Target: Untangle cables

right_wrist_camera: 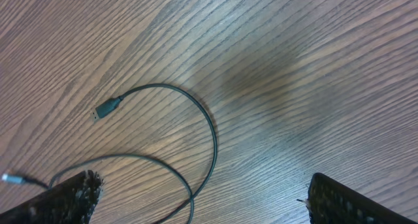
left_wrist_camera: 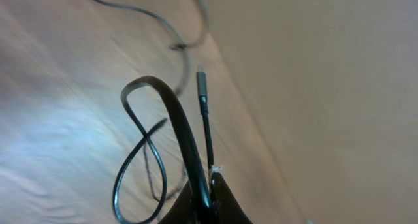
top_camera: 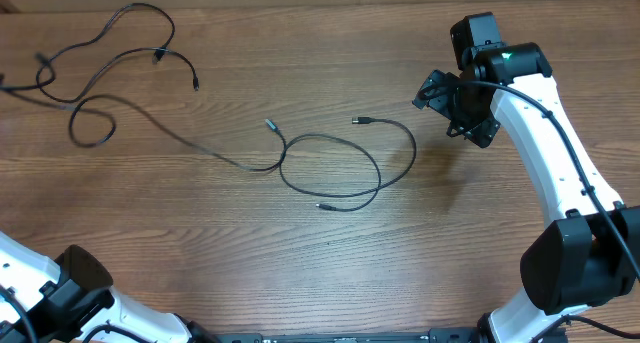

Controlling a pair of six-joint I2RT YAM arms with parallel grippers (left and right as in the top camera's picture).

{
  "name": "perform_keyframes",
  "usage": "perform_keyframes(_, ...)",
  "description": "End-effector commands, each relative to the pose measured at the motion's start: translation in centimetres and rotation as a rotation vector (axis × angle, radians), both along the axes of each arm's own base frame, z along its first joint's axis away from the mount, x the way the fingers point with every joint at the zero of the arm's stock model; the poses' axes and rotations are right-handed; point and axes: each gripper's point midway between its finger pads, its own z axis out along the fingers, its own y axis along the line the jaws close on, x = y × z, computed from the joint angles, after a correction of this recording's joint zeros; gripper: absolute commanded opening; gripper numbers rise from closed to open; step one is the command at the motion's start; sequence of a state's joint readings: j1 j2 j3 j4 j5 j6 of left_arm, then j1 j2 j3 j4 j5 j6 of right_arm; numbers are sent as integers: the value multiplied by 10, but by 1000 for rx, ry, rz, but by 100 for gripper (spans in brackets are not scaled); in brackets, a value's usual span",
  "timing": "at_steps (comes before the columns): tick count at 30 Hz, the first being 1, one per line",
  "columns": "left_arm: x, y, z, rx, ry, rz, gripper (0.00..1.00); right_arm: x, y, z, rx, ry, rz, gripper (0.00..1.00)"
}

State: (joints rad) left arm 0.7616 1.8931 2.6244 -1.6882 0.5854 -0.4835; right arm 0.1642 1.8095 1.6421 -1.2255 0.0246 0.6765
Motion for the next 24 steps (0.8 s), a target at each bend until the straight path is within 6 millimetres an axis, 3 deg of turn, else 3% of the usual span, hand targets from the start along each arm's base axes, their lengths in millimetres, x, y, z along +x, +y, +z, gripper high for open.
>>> perform_keyframes(1,-11,7,2,172,50,-9,4,0,-1,0,0,-1,2,100)
perform_keyframes(5,-5,0,-8,217,93,-61,4,0,-1,0,0,-1,1,100)
perform_keyframes(9,8,-24,-27,186,145,-138,4,0,-1,0,0,-1,2,100)
perform_keyframes(15,26,-88,-85,85,301,-340,4,0,-1,0,0,-1,2,100)
perform_keyframes(20,21,-146,-139,3,469,-504,4,0,-1,0,0,-1,1,100)
perform_keyframes(24,17,-182,-171,-2,545,-632,4,0,-1,0,0,-1,1,100)
